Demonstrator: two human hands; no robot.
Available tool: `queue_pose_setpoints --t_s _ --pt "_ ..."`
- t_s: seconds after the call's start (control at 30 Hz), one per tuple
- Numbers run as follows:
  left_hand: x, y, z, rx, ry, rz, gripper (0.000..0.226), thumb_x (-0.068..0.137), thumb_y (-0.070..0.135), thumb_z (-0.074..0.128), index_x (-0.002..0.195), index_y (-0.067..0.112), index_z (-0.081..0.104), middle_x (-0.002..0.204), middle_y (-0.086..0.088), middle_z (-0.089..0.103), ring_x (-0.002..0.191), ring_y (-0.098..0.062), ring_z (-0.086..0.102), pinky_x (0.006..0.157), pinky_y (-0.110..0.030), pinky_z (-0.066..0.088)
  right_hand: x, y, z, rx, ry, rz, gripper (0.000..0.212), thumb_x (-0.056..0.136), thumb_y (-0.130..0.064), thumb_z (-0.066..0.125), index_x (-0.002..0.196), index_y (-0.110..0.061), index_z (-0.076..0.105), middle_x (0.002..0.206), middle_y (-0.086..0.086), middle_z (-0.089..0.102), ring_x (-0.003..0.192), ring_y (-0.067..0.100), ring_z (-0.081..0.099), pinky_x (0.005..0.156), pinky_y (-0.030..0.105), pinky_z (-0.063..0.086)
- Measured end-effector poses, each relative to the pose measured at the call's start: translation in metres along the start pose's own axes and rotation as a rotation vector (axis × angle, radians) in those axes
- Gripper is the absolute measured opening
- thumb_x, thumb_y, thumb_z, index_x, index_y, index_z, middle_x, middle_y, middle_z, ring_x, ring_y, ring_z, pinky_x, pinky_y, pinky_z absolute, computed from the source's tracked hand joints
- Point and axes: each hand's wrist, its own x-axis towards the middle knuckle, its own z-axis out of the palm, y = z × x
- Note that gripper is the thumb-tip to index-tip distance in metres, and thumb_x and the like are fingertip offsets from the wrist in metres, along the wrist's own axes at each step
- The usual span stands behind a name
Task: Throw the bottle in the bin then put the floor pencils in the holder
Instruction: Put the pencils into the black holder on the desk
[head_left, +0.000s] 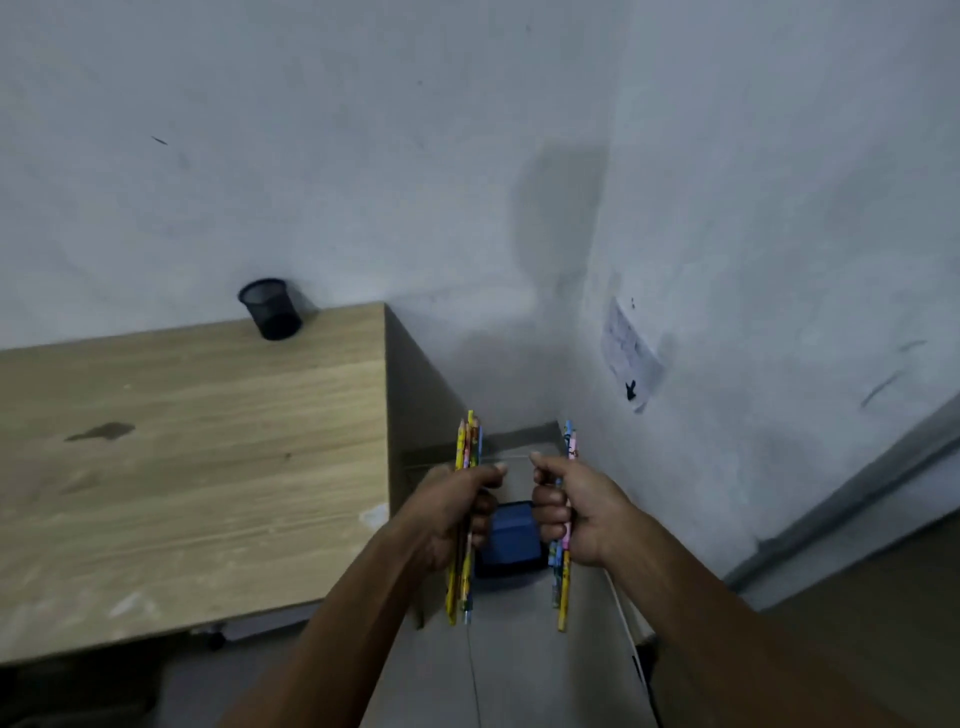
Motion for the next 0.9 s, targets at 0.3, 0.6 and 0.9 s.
queue_pose_setpoints --t_s 0.3,0.6,0.9 --pt "-0.057 0.107 -0.03 -0.133 0.192 0.196 0.027 0.091 0.023 0.059 0.068 0.021 0.045 0.045 0.006 0.025 0.032 -0.009 0.022 0.038 -0.015 0.022 -0.039 -0.083 0.092 -0.101 -0.159 -0.073 0.039 0.095 -0.031 0.051 0.06 -0.019 0.04 0.034 -0.007 0.024 0.023 0.006 0.019 0.033 0.01 0.017" --pt "-0.043 0.167 -0.116 -0.332 0.495 0.384 0.025 0.088 0.024 0.066 0.073 0.012 0.05 0.037 0.007 0.027 0.03 -0.01 0.024 0.037 -0.018 0.026 0.009 -0.12 0.194 -0.125 -0.23 -0.145 0.039 0.096 -0.031 0.053 0.06 -0.018 0.042 0.034 -0.007 0.025 0.025 0.007 0.021 0.033 0.012 0.019" --pt "0.059 0.248 -0.256 -0.46 0.685 0.526 0.042 0.092 0.035 0.063 0.066 0.002 0.058 0.04 0.001 0.046 0.038 -0.017 0.039 0.043 -0.027 0.039 0.152 -0.146 0.321 0.031 -0.099 -0.204 0.042 0.097 -0.041 0.05 0.064 -0.017 0.045 0.037 -0.005 0.026 0.029 0.009 0.023 0.037 0.019 0.024"
